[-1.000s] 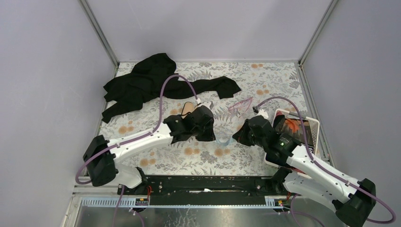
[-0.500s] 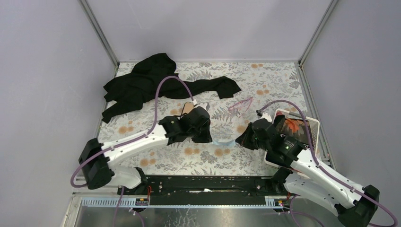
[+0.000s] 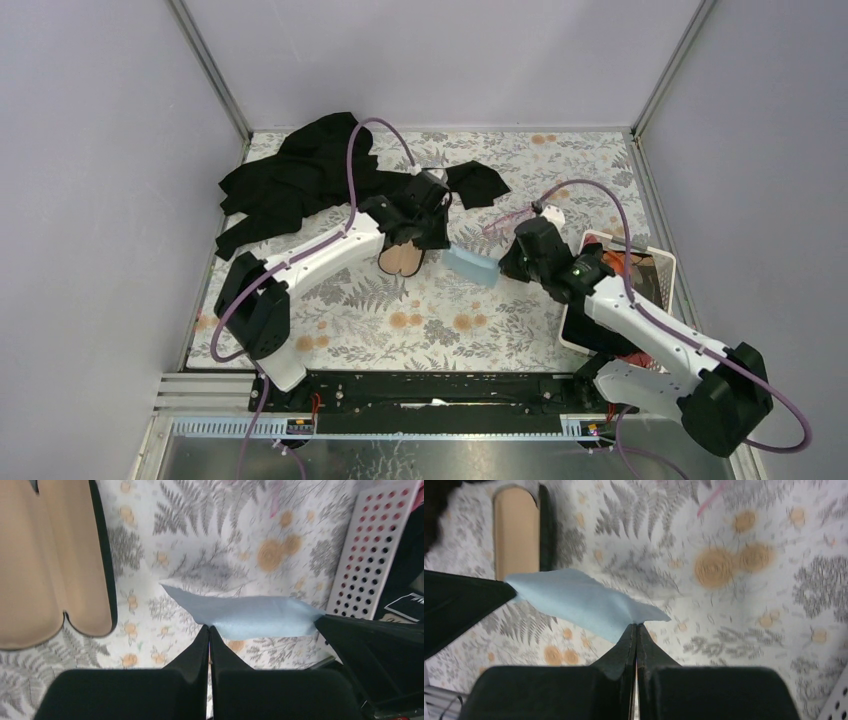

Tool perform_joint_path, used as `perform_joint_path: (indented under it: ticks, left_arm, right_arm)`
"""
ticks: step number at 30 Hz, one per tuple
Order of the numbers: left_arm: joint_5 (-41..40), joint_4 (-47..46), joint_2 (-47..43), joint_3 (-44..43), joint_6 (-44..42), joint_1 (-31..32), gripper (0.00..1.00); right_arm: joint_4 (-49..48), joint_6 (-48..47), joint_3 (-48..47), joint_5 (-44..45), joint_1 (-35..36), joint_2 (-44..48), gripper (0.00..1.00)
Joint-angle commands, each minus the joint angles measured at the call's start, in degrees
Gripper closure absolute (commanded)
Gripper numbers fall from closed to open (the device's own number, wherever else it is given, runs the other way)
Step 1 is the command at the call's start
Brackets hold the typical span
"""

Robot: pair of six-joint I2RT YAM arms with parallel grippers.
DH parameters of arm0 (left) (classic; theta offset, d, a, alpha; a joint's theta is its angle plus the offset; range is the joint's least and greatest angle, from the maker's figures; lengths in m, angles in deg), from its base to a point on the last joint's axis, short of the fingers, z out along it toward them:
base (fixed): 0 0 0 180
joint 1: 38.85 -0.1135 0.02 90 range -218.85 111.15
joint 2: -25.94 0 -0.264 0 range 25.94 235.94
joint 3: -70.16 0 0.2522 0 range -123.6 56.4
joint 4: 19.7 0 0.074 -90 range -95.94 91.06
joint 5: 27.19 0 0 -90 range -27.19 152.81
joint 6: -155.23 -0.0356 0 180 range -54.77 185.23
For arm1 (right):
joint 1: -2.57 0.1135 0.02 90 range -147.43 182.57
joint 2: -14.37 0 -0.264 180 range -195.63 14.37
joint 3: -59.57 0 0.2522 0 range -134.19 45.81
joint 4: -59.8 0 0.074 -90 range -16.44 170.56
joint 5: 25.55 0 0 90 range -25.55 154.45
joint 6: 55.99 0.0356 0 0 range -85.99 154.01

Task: Organize the sunglasses
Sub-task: Fold the glasses cleaning cloth at the center of the board.

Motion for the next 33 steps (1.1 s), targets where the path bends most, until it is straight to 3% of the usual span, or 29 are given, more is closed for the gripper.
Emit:
perform_joint_path:
  ticks: [1,5,14,33]
  left_arm:
    - [1.9,-2.9,2.0,-4.2,-4.9,-1.3,1.00]
    - [3.2,-5.8,2.0,-0.6,-5.0,-1.4,1.00]
    - [11.2,-13.3,1.8,17.3,0.6,-0.6,1.00]
    - [10.3,-10.0,0.5,23.6,4.7,6.1,1.00]
  right_arm:
    - [-7.2,-5.1,-5.5,0.8,-2.5,-3.8,1.00]
    - [-8.6,-4.6,-3.2,-1.6,-2.6,-5.9,1.00]
    - [-12.1,0.3,11.9,-10.8,-2.4,-3.3,1.00]
    - [-7.2,3.1,18.5,-16.2,0.9,1.5,1.00]
